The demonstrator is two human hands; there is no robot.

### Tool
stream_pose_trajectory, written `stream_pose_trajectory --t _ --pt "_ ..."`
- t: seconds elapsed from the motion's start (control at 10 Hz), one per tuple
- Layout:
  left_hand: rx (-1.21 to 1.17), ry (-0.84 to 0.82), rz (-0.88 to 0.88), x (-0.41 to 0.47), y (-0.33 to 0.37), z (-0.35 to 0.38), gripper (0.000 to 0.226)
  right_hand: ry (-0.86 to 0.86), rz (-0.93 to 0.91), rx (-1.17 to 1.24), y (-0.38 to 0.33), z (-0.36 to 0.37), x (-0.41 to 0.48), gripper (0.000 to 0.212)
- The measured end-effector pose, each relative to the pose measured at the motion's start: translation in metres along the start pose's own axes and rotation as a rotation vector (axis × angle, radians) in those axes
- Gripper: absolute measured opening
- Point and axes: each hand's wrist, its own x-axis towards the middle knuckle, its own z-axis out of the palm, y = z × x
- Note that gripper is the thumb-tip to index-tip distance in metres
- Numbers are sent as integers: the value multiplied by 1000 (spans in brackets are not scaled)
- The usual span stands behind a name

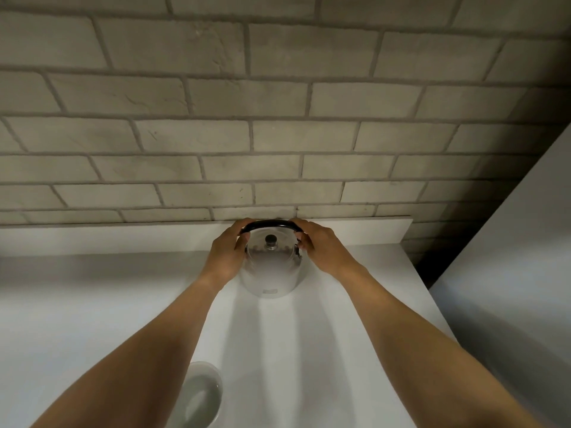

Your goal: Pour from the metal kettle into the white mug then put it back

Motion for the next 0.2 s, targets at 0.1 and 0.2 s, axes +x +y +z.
stream_pose_trajectory --t 0.1,0.2 --pt "0 -19 21 -2 -1 -1 34 1 21 18 4 5 -1 54" --pt "86 -49 9 -4 6 -5 45 54 127 77 5 4 -6 56"
